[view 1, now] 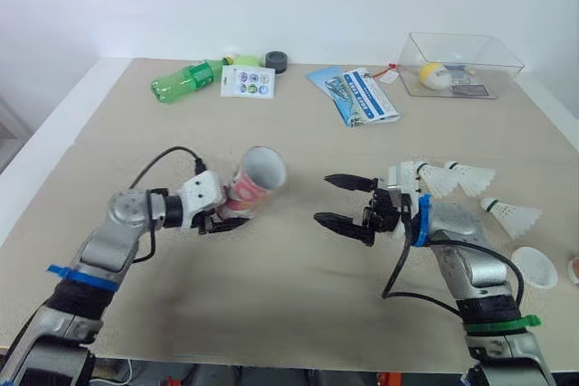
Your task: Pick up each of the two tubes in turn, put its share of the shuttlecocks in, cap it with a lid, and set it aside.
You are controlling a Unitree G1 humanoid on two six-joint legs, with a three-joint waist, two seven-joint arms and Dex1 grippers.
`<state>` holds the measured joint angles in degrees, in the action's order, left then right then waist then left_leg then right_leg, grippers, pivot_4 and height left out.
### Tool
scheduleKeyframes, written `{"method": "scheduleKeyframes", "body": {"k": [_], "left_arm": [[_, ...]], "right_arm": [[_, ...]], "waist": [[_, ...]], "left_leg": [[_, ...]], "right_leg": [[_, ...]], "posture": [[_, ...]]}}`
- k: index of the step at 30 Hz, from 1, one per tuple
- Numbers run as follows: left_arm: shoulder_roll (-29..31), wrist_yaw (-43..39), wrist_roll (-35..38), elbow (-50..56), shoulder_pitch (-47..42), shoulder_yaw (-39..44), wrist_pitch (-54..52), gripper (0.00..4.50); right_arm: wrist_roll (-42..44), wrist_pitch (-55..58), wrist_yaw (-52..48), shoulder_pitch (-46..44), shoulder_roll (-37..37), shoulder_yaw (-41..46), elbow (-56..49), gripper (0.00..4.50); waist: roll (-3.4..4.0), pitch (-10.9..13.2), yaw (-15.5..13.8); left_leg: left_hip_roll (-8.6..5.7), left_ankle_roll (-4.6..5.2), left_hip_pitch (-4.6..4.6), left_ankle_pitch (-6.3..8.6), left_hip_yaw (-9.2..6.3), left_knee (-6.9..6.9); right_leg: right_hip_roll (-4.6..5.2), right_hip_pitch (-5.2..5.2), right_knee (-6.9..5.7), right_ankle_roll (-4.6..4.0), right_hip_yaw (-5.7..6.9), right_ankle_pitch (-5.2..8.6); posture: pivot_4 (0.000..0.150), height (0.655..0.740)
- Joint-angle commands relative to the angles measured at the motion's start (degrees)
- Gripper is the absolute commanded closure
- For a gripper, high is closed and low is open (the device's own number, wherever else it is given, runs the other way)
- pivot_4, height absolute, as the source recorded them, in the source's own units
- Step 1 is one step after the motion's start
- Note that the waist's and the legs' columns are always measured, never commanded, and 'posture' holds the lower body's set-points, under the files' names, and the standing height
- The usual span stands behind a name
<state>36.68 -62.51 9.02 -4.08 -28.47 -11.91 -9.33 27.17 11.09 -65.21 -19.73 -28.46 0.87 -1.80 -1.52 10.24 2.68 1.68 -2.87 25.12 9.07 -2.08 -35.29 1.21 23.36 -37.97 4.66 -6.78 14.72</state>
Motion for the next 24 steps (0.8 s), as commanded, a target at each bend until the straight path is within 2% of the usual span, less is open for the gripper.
{"method": "scheduleKeyframes", "body": {"k": [1, 5, 11, 18, 24], "left_arm": [[-1.2, -6.4, 1.4, -1.2, -6.3, -2.9, -2.9, 1.81], [-1.7, -13.1, 1.7, -4.8, -12.2, -5.5, -5.7, 1.81], [-2.1, -18.1, -2.5, -10.7, -17.8, -10.0, -5.4, 1.81], [-3.8, -16.0, -7.3, -12.6, -18.1, -12.5, -2.4, 1.81], [-5.4, -15.1, -8.2, -9.4, -17.4, -12.5, -3.6, 1.81]], "right_arm": [[1.6, 0.2, 2.2, 1.7, -0.8, 2.6, -4.5, 0.00], [2.4, 1.1, 3.9, 4.4, -1.8, 4.2, -6.6, 0.00], [3.3, 1.4, 5.8, 8.2, -3.5, 7.3, -8.3, 0.00], [5.5, 3.3, 9.2, 12.4, -4.5, 11.5, -11.0, 0.00], [10.9, 9.3, 12.7, 16.4, -9.0, 21.1, -12.9, 0.00]], "waist": [[-0.01, 0.0, 0.0], [-0.02, 0.0, 0.3], [-0.03, 0.0, 0.1], [-0.02, 0.0, 0.1], [-0.03, 0.0, -0.3]], "left_leg": [[0.00, 0.00, 0.01, 0.00, 0.00, 0.00], [-0.01, 0.01, 0.03, 0.00, 0.00, -0.02], [0.01, 0.03, 0.04, 0.01, -0.12, -0.02], [0.00, 0.04, 0.02, 0.00, -0.17, -0.04], [-0.16, 0.13, 0.01, -0.06, -0.20, -0.23]], "right_leg": [[0.00, 0.00, 0.00, 0.00, 0.00, 0.00], [0.00, 0.00, 0.00, 0.04, -0.02, -0.01], [-0.09, -0.01, -0.02, 0.01, 0.00, 0.01], [-0.09, -0.07, -0.03, 0.02, 0.01, 0.01], [0.10, -0.23, -0.03, -0.09, 0.02, 0.05]], "posture": [[0.150, 0.7400], [0.150, 0.7400], [0.150, 0.7400], [0.150, 0.7400], [0.150, 0.7400]]}}
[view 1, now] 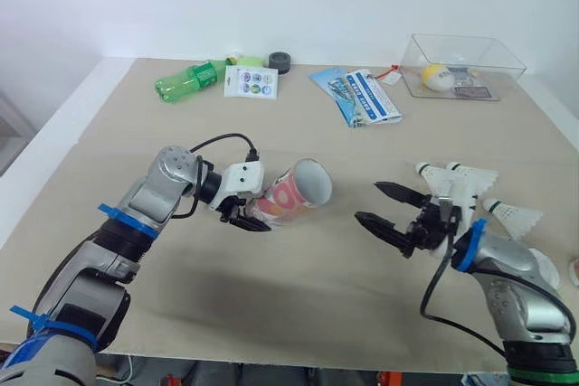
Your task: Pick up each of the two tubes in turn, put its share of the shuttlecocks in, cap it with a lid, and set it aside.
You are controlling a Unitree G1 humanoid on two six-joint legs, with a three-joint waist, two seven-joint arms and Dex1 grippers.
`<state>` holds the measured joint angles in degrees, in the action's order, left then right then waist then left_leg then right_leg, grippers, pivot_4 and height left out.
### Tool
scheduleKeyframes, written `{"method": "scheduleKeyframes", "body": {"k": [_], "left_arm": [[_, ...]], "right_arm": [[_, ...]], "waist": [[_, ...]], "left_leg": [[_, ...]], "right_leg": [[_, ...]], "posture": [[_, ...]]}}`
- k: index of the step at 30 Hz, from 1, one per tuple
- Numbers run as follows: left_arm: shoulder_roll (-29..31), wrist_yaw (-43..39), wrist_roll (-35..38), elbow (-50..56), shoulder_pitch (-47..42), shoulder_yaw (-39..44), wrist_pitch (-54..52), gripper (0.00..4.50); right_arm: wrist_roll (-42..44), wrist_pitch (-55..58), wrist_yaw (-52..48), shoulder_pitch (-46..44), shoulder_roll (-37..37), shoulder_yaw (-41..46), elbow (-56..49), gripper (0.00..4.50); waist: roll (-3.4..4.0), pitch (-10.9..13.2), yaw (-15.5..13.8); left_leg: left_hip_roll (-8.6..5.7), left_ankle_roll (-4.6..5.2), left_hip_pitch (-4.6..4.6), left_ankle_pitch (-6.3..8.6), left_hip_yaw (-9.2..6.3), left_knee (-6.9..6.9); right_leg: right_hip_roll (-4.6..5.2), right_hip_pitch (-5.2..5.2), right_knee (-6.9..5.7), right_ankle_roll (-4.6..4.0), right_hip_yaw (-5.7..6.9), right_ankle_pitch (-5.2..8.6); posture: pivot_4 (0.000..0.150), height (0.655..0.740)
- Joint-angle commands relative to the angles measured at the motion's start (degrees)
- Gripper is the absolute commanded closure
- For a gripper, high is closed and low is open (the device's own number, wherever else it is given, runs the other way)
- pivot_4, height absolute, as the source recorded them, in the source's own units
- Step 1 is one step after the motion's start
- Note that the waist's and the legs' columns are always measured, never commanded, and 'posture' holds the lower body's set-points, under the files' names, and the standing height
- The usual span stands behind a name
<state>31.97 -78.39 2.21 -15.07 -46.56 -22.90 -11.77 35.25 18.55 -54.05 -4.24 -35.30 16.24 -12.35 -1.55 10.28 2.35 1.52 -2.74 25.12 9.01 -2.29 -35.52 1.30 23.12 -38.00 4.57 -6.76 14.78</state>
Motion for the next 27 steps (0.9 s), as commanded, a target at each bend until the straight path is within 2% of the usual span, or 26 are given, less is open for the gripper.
{"method": "scheduleKeyframes", "body": {"k": [1, 5, 9, 19, 27], "left_arm": [[-1.0, 0.8, -1.2, 2.3, 0.7, -1.4, -1.8, 1.81], [-2.5, 0.2, -0.3, 5.2, 0.6, -1.6, -4.8, 1.81], [-3.4, -0.5, -0.7, 5.3, 0.6, -2.3, -5.6, 1.81], [-5.8, -0.6, -1.9, 3.4, -1.4, -2.8, -5.7, 1.81], [-5.9, -0.3, -2.0, 3.9, -2.1, -2.0, -6.9, 1.81]], "right_arm": [[3.6, 2.6, 1.7, 1.8, -3.0, 7.3, -2.3, 0.00], [3.1, 4.1, 0.0, 9.3, -8.2, 15.1, -1.1, 0.00], [1.1, 2.9, 0.7, 10.2, -9.9, 16.2, 1.6, 0.00], [-7.8, 3.0, 10.1, -4.0, -6.4, 6.0, 14.2, 0.00], [-11.4, 2.0, 13.2, -11.6, -4.9, 3.2, 23.6, 0.00]], "waist": [[0.00, 0.0, 0.0], [0.02, 0.0, -0.5], [0.02, 0.0, -0.4], [0.05, 0.0, -0.3], [0.08, 0.0, -0.3]], "left_leg": [[-0.01, 0.00, -0.01, 0.00, 0.02, -0.01], [-0.02, 0.03, 0.01, -0.01, -0.01, -0.05], [-0.05, 0.03, 0.03, -0.01, -0.01, -0.03], [-0.09, 0.13, 0.01, -0.08, -0.02, -0.11], [-0.12, 0.14, 0.05, -0.07, -0.07, 0.04]], "right_leg": [[0.02, -0.01, 0.00, 0.02, -0.01, -0.01], [0.03, -0.05, 0.00, 0.03, 0.03, 0.01], [0.05, -0.03, 0.01, 0.07, 0.03, 0.06], [0.07, -0.09, 0.01, 0.06, 0.05, -0.06], [0.07, -0.05, 0.01, 0.33, 0.07, -0.10]], "posture": [[0.150, 0.7400], [0.150, 0.7400], [0.150, 0.7400], [0.150, 0.7400], [0.150, 0.7400]]}}
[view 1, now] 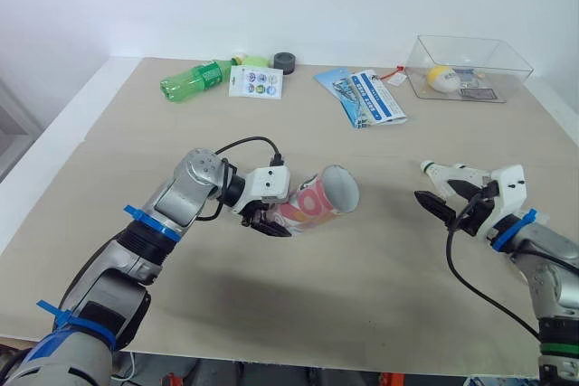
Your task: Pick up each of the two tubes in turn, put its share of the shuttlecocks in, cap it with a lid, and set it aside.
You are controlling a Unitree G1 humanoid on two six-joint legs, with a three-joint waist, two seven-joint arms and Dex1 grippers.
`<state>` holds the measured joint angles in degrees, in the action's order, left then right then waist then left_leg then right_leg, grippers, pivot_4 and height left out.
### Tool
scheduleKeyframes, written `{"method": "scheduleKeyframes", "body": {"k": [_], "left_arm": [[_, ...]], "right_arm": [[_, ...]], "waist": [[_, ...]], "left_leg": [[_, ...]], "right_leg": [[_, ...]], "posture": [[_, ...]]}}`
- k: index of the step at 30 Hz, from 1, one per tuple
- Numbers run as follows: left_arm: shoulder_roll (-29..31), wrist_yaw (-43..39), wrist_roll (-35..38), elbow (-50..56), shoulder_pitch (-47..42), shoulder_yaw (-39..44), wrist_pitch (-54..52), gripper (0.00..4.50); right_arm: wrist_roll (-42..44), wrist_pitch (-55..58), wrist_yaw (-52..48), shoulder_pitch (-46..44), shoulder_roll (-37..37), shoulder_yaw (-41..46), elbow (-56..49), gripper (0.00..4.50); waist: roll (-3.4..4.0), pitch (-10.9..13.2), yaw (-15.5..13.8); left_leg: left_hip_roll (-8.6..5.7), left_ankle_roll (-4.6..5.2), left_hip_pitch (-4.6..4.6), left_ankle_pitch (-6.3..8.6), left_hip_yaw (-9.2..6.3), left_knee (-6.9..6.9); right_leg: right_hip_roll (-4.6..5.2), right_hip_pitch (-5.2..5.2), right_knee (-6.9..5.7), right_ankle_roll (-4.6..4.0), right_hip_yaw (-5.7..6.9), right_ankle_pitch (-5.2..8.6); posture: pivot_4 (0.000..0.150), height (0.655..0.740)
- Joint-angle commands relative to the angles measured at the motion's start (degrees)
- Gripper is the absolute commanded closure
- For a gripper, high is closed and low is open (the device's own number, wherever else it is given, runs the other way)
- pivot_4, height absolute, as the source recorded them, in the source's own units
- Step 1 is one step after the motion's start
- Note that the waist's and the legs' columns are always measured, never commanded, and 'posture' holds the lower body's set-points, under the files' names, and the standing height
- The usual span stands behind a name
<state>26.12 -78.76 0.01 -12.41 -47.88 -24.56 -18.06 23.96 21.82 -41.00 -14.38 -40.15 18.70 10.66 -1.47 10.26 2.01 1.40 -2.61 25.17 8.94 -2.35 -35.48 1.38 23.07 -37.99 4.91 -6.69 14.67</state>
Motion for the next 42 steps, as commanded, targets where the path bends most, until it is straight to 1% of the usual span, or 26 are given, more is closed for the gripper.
{"method": "scheduleKeyframes", "body": {"k": [1, 8, 17, 19, 20, 21, 23, 24, 26, 28, 29, 32, 36, 39, 42], "left_arm": [[0.1, 0.2, 0.2, 1.3, -0.7, -0.2, -0.6, 1.81], [0.3, 0.6, 0.2, 1.3, -0.3, 0.1, -0.6, 1.81], [-0.1, 1.2, 0.3, 1.0, -0.5, -0.1, -0.7, 1.81], [-0.2, 1.3, 0.1, 0.6, -0.7, -0.1, -0.5, 1.82], [-0.3, 1.4, 0.0, 0.3, -0.8, -0.1, -0.3, 1.82], [-0.3, 1.5, 0.0, 0.2, -0.9, -0.1, -0.3, 1.82], [-0.4, 1.6, -0.1, 0.1, -0.9, -0.1, -0.2, 1.82], [-0.5, 1.7, -0.2, 0.1, -0.9, -0.1, -0.2, 1.82], [-0.5, 1.7, -0.2, -0.1, -0.9, -0.2, -0.2, 1.82], [-0.7, 1.7, -0.1, -0.6, -1.1, -0.1, 0.0, 1.82], [-0.8, 1.7, -0.1, -1.0, -1.2, -0.1, 0.1, 1.82], [-1.0, 1.7, -0.1, -2.1, -1.6, 0.1, 0.5, 1.82], [-1.4, 2.0, -0.2, -4.8, -2.6, 0.4, 1.9, 1.82], [-1.6, 2.5, -0.6, -7.8, -3.3, 0.6, 3.5, 1.82], [-2.0, 2.7, -0.4, -10.7, -4.2, 1.3, 4.3, 1.82]], "right_arm": [[-0.6, -1.6, 0.1, -2.1, 0.0, 0.3, 1.4, 0.00], [-1.6, -2.6, -0.6, -5.0, 0.9, -1.5, 4.5, 0.00], [-5.5, -6.2, 0.6, -12.9, 2.0, -4.2, 15.4, 0.00], [-6.4, -7.4, 1.0, -14.2, 2.2, -4.6, 17.2, 0.52], [-6.7, -7.7, 1.0, -14.6, 2.4, -4.8, 17.8, 1.00], [-7.0, -8.1, 0.9, -14.9, 2.6, -5.0, 18.1, 1.39], [-7.3, -8.5, 0.6, -15.0, 3.0, -5.3, 18.1, 1.98], [-7.4, -8.6, 0.6, -14.9, 3.2, -5.4, 18.0, 2.49], [-7.3, -8.6, 0.4, -14.7, 3.5, -5.4, 17.5, 3.27], [-7.4, -8.7, 0.2, -14.5, 3.6, -5.6, 16.7, 4.24], [-7.3, -8.8, 0.0, -14.3, 3.6, -5.6, 16.1, 4.45], [-7.0, -9.1, -0.3, -14.1, 3.5, -5.6, 14.9, 4.45], [-6.5, -9.6, -2.6, -13.3, 2.4, -5.9, 10.3, 4.45], [-5.7, -11.8, -7.5, -12.4, 0.2, -6.3, 4.2, 4.45], [-5.1, -15.2, -14.2, -12.6, -3.9, -6.7, -2.1, 4.45]], "waist": [[0.00, 0.0, 0.0], [0.01, 0.0, 0.5], [0.02, 0.0, 0.7], [0.03, 0.0, 0.7], [0.03, 0.0, 0.7], [0.03, 0.0, 0.7], [0.03, 0.0, 0.7], [0.03, 0.0, 0.7], [0.04, 0.0, 0.7], [0.04, 0.0, 0.7], [0.04, 0.0, 0.7], [0.04, 0.0, 0.7], [0.04, 0.0, 0.7], [0.06, 0.0, 0.7], [0.13, 0.0, 0.7]], "left_leg": [[0.00, 0.00, 0.00, 0.00, 0.00, 0.01], [0.02, 0.00, -0.03, 0.00, -0.06, 0.00], [0.02, 0.02, -0.03, -0.02, -0.07, -0.01], [0.01, 0.01, -0.03, -0.02, -0.06, -0.01], [0.02, 0.02, -0.03, -0.02, -0.07, -0.01], [0.02, 0.02, -0.03, -0.02, -0.07, -0.01], [0.01, 0.02, -0.02, -0.02, -0.08, 0.00], [0.02, 0.02, -0.02, -0.02, -0.08, 0.00], [0.02, 0.02, -0.03, -0.02, -0.08, 0.00], [0.02, 0.02, -0.03, -0.02, -0.08, -0.01], [0.02, 0.02, -0.03, -0.02, -0.08, -0.02], [0.01, 0.01, -0.03, -0.02, -0.08, -0.02], [0.01, 0.02, -0.04, -0.03, -0.09, -0.03], [0.02, 0.02, -0.04, -0.03, -0.09, -0.03], [0.00, 0.02, -0.04, -0.03, -0.09, -0.03]], "right_leg": [[0.00, 0.00, 0.00, -0.01, 0.00, 0.00], [-0.03, -0.01, -0.01, -0.01, 0.04, -0.04], [-0.03, -0.02, -0.01, -0.01, 0.05, -0.07], [-0.03, -0.02, -0.01, -0.01, 0.04, -0.08], [-0.04, -0.02, -0.01, -0.01, 0.04, -0.08], [-0.04, -0.02, -0.01, -0.01, 0.04, -0.08], [-0.04, -0.02, -0.01, 0.00, 0.05, -0.07], [-0.04, -0.02, -0.01, 0.00, 0.05, -0.07], [-0.04, -0.02, -0.01, -0.01, 0.04, -0.08], [-0.04, -0.02, -0.02, -0.01, 0.04, -0.08], [-0.04, -0.02, -0.02, -0.01, 0.04, -0.09], [-0.04, -0.03, -0.02, 0.00, 0.04, -0.09], [-0.05, -0.03, -0.03, -0.01, 0.05, -0.10], [-0.06, -0.03, -0.04, 0.01, 0.05, -0.10], [-0.05, -0.03, -0.04, 0.02, 0.05, -0.10]], "posture": [[0.150, 0.7400], [0.150, 0.7400], [0.150, 0.7400], [0.150, 0.7400], [0.150, 0.7400], [0.150, 0.7400], [0.150, 0.7400], [0.150, 0.7400], [0.150, 0.7400], [0.150, 0.7400], [0.150, 0.7400], [0.150, 0.7400], [0.150, 0.7400], [0.150, 0.7400], [0.150, 0.7400]]}}
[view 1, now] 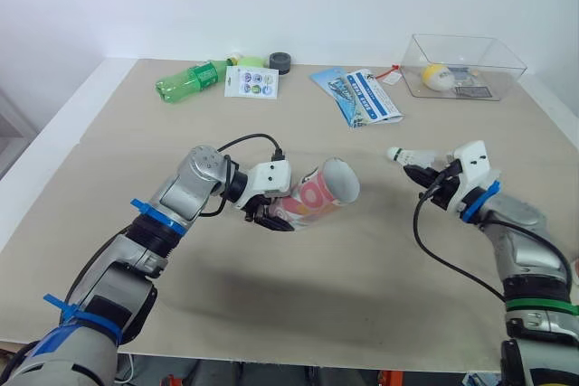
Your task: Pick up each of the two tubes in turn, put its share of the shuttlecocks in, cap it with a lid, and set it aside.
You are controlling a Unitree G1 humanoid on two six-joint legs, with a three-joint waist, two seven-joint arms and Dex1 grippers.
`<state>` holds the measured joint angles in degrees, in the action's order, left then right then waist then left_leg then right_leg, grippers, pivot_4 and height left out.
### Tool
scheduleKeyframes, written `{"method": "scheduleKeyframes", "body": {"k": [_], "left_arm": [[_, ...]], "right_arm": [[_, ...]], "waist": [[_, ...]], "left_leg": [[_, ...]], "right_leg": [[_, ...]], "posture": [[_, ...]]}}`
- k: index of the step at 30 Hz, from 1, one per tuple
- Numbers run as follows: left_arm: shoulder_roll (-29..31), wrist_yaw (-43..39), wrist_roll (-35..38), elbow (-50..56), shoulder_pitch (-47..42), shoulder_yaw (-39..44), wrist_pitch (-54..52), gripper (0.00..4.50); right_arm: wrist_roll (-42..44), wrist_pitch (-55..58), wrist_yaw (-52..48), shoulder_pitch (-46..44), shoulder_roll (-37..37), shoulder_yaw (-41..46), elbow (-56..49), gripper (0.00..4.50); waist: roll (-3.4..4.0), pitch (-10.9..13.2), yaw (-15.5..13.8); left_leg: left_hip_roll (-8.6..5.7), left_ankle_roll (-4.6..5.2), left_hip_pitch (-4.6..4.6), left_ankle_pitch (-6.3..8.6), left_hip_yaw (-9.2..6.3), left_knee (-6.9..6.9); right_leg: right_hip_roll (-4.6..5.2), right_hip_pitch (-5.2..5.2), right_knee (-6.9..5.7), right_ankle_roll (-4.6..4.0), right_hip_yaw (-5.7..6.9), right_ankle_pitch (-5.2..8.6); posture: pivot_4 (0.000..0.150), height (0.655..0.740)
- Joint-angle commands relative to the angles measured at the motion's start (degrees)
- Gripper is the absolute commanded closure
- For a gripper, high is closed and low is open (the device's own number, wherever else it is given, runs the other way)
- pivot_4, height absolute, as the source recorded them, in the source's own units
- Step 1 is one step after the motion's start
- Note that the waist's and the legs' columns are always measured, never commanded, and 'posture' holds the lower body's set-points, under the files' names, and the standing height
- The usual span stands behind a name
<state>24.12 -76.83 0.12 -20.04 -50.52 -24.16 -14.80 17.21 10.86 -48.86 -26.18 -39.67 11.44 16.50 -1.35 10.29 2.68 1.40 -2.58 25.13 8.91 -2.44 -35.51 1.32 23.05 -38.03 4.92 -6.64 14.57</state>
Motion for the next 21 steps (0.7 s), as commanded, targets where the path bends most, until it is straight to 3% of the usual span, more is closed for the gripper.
{"method": "scheduleKeyframes", "body": {"k": [1, 8, 15, 21], "left_arm": [[-0.2, 0.9, -0.3, -3.9, -1.9, 1.2, 1.1, 1.82], [-1.6, -1.1, 1.5, -9.4, -4.4, 2.6, -0.6, 1.82], [-2.8, -1.5, 1.1, -10.7, -5.4, 2.3, 0.3, 1.82], [-3.2, -1.4, 1.3, -9.0, -5.0, 2.3, -0.8, 1.82]], "right_arm": [[1.9, -5.8, -9.1, -0.9, -5.8, 0.3, -9.9, 4.45], [-0.6, -15.7, -23.8, -9.3, -17.8, -5.0, -20.9, 4.45], [-2.4, -17.8, -25.4, -13.6, -15.8, -11.5, -24.2, 4.45], [-7.7, -25.6, -26.7, -17.4, -13.4, -16.6, -18.1, 4.45]], "waist": [[0.02, 0.0, 0.0], [0.15, 0.1, 0.3], [0.14, 0.1, 0.1], [0.14, 0.1, 0.0]], "left_leg": [[0.01, 0.00, 0.00, 0.00, 0.00, -0.01], [0.08, 0.01, -0.04, -0.01, 0.03, 0.00], [0.11, 0.00, 0.03, -0.01, 0.00, -0.01], [0.10, 0.00, 0.04, -0.01, 0.00, -0.01]], "right_leg": [[0.00, 0.00, -0.01, 0.00, 0.00, 0.00], [-0.06, 0.05, -0.01, -0.01, 0.01, -0.02], [-0.08, 0.06, -0.01, -0.08, 0.05, 0.00], [-0.07, 0.07, -0.01, -0.07, 0.05, 0.01]], "posture": [[0.150, 0.7400], [0.150, 0.7400], [0.150, 0.7400], [0.150, 0.7400]]}}
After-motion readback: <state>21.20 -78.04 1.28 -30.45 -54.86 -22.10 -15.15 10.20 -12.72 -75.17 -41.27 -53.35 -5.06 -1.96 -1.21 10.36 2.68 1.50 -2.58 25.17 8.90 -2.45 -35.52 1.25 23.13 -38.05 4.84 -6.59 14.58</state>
